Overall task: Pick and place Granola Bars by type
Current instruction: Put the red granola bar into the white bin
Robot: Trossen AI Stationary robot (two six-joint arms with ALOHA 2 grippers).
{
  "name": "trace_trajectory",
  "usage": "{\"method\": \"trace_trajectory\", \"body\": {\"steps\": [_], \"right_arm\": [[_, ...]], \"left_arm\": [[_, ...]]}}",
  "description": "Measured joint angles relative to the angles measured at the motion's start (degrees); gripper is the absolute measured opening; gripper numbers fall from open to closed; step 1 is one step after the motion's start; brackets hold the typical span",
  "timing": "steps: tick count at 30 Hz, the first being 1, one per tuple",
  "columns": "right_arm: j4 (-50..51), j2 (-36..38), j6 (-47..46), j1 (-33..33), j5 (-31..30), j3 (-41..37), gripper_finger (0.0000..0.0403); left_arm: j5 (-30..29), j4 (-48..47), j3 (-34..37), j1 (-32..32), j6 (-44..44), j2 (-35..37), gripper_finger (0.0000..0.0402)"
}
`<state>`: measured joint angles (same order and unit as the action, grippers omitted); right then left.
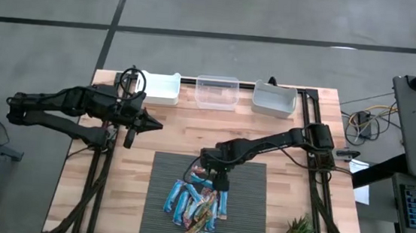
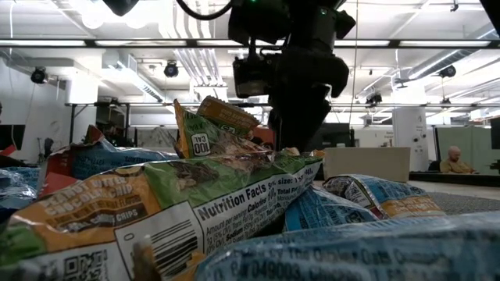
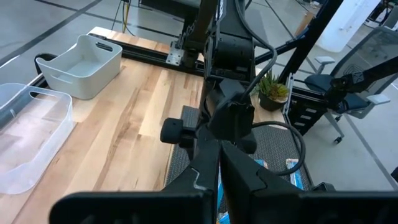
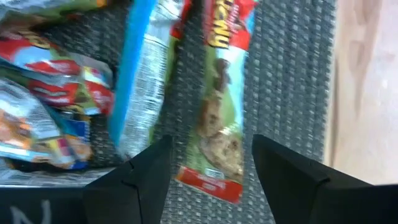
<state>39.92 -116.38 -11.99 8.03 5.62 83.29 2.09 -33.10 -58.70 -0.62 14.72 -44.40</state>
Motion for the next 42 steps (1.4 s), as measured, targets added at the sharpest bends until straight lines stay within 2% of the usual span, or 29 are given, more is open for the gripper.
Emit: {"method": "trace_trajectory", "body": {"steps": [42], "right_arm": [[-4.0, 0.0, 0.0, -0.1, -0.7, -4.6, 0.021]], "left_arm": [[0.0, 0.0, 0.0, 0.0, 0.0, 0.0, 0.0]]}}
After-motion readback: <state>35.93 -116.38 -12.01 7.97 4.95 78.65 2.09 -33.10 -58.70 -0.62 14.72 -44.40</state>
